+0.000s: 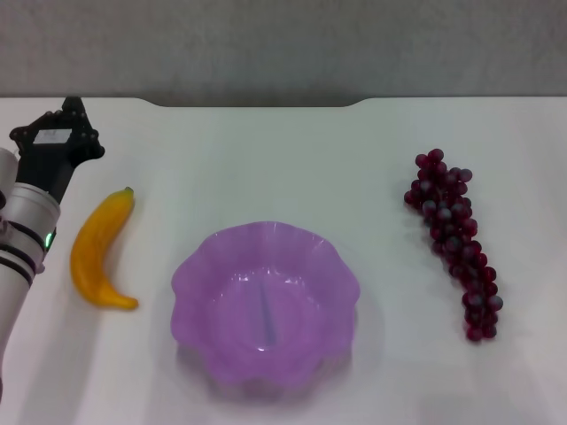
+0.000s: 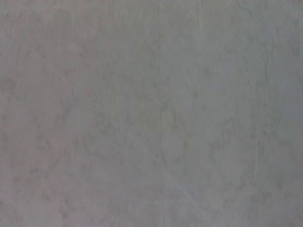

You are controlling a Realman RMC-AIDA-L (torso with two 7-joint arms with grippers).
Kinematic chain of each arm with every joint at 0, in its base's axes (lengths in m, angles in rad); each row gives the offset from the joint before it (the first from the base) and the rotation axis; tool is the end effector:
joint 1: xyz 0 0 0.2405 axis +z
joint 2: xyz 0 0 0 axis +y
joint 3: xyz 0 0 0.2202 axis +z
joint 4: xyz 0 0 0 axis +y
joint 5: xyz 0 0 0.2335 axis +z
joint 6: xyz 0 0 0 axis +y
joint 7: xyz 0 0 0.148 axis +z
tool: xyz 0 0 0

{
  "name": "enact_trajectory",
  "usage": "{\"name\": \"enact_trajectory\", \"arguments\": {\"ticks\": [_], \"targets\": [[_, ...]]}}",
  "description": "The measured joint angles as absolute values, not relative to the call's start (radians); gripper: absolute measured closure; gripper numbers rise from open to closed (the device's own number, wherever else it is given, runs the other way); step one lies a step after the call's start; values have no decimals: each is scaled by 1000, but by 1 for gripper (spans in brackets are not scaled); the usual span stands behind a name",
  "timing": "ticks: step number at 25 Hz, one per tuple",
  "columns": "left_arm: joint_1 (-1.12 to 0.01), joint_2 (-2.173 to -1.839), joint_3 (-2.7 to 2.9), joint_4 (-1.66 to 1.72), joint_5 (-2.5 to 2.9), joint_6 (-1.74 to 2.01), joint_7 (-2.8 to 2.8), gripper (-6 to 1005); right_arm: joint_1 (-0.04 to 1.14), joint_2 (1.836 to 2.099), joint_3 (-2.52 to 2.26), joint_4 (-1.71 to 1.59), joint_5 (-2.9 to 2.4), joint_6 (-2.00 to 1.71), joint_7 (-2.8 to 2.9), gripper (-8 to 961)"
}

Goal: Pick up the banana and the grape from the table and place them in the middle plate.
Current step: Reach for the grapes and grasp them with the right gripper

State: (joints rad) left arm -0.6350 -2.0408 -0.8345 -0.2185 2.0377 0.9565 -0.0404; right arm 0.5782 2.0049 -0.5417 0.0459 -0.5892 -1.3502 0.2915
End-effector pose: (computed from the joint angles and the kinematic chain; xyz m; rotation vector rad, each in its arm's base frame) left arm -0.2755 0.4056 0.0033 -1.5360 -0.5710 -0.6713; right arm 0.3233 0.3594 0.0801 -1.2704 0.4779 0.8616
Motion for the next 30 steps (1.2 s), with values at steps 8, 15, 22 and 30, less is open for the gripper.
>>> {"name": "enact_trajectory", "arguments": {"ticks": [8, 15, 22, 30], "targets": [[-622, -2041, -835, -212, 2036, 943, -35, 922, 578, 2003, -593, 43, -654, -1356, 290, 920], [-602, -2042, -833, -225, 2034, 941, 74, 911, 589, 2002, -590, 37, -706, -1349, 303, 791], [-579, -2043, -833, -245, 2039, 950, 90, 674, 589, 1998, -613, 33, -737, -1294, 378, 486], [-577, -2041, -833, -239, 2035, 900, 93, 260, 593, 1996, -640, -17, -806, -1115, 482, 333]]}}
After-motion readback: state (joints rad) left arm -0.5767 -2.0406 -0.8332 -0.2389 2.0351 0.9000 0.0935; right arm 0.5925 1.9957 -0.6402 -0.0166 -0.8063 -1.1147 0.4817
